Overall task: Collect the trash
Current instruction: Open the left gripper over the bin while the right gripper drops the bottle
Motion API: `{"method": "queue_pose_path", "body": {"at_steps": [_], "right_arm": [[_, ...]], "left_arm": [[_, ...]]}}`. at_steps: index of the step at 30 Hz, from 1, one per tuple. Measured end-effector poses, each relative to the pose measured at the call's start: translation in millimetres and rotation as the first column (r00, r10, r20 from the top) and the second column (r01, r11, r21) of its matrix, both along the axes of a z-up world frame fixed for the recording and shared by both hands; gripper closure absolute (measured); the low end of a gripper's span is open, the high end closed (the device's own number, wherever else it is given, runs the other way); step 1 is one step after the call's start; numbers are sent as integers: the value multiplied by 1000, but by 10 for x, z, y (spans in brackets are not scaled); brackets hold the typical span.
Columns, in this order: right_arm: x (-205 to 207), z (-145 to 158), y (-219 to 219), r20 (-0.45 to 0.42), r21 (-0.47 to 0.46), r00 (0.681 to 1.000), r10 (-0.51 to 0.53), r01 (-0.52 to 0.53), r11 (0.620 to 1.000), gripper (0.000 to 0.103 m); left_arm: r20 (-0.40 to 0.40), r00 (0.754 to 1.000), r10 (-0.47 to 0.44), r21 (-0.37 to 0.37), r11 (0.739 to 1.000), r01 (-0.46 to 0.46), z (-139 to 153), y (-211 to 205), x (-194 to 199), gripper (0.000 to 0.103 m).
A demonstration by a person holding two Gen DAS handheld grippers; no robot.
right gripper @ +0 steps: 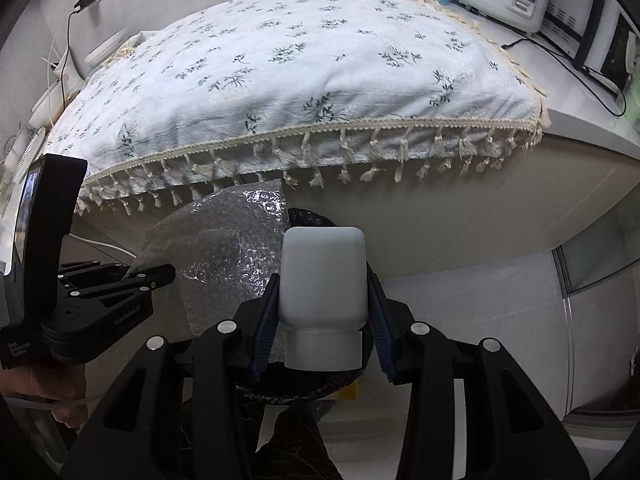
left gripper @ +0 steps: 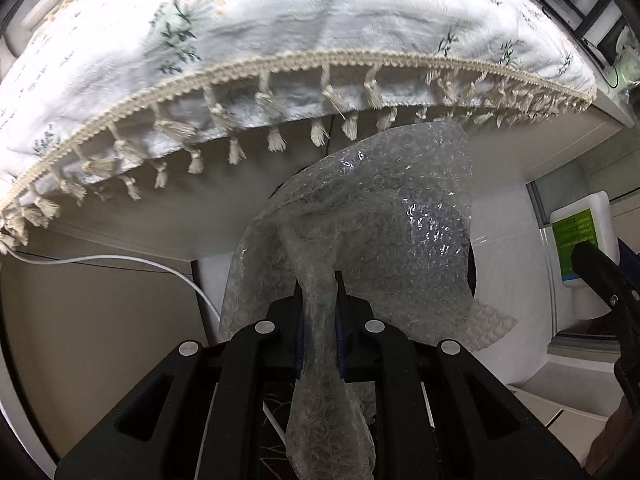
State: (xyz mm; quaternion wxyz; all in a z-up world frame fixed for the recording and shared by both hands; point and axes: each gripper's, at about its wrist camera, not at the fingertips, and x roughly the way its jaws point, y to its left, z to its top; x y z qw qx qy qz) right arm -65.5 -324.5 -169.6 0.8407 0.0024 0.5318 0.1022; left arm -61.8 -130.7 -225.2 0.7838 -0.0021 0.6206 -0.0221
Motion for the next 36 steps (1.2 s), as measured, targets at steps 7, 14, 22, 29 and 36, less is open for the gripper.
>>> {"method": "queue_pose_path", "body": {"at_steps": [7, 14, 22, 29, 36], "right_arm": [[29, -78, -55, -17, 11, 1000, -7, 7, 1000, 63], [51, -115, -8, -30, 18, 1000, 2, -1, 1000, 63], [130, -172, 130, -37, 27, 999, 32, -31, 999, 63], [215, -272, 316, -54, 33, 996, 77, -76, 997, 63], [295, -380, 492, -69, 26, 991, 118, -116, 993, 63]], "left_arm": [[16, 1000, 1, -22, 1000, -1, -101, -68, -52, 78], [52, 999, 10, -31, 999, -8, -94, -94, -129, 44], [110, 993, 35, -25, 999, -33, 115, 87, -170, 9], [140, 986, 85, -24, 996, -82, 278, 348, -247, 6], [146, 979, 144, -20, 990, -143, 339, 640, -319, 6]]}}
